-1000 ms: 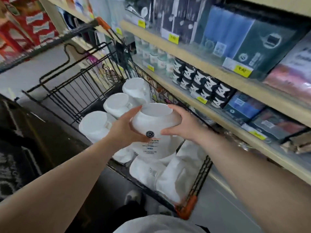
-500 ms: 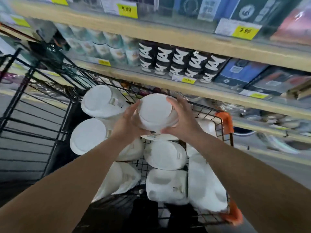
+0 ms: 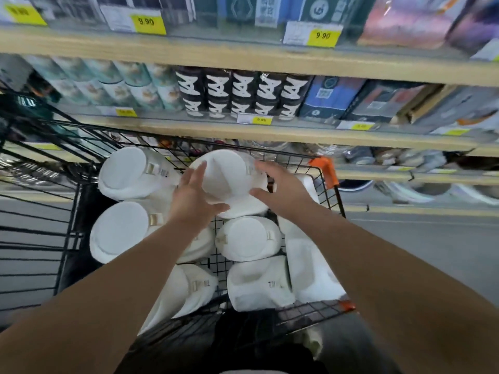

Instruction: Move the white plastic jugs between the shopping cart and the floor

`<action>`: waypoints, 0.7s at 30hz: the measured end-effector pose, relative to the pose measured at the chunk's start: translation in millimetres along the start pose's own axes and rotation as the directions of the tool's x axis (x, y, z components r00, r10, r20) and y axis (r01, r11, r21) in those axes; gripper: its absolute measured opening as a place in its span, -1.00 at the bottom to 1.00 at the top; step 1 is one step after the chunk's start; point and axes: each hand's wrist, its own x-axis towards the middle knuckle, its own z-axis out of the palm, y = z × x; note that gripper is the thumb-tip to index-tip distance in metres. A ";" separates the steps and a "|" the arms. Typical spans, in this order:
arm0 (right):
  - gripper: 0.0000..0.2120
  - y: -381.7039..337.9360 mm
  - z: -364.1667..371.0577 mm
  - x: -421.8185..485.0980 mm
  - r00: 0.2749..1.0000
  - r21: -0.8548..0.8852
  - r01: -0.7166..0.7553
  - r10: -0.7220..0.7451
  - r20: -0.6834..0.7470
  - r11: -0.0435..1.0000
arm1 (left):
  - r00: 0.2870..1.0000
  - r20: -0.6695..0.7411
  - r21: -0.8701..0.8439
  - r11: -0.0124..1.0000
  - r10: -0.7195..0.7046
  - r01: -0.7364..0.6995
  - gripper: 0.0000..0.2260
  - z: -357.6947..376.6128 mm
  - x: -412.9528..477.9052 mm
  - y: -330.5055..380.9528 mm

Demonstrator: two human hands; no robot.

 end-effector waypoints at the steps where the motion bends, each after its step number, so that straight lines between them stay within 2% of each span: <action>1: -0.43 -0.9 -10.8 -10.8 0.999 0.020 -0.020 0.020 -0.024 1.000 | 0.999 -0.011 0.014 0.999 0.031 -0.031 -0.10 -1.4 -6.0 9.2; 3: -0.51 2.8 -32.9 -35.5 0.994 0.082 -0.056 0.063 -0.090 0.995 | 0.996 -0.018 -0.008 0.996 0.087 -0.087 -0.20 -2.0 -20.7 32.2; 7: -0.63 25.3 -81.0 -96.8 0.972 0.155 -0.054 0.087 -0.217 0.986 | 0.971 0.047 -0.170 0.960 0.234 -0.223 -0.47 14.4 -56.9 95.5; 10: -0.71 57.7 -126.1 -153.5 0.938 0.250 -0.060 0.140 -0.318 0.966 | 0.933 0.101 -0.238 0.919 0.346 -0.315 -0.57 38.1 -88.7 159.0; 14: -0.71 121.6 -186.0 -231.6 0.875 0.370 -0.111 0.267 -0.404 0.922 | 0.858 0.155 -0.290 0.853 0.489 -0.434 -0.62 88.0 -128.4 245.8; 21: -0.77 233.8 -272.0 -356.5 0.722 0.435 -0.183 0.421 -0.549 0.882 | 0.722 0.286 -0.393 0.764 0.630 -0.511 -0.64 207.0 -200.8 388.7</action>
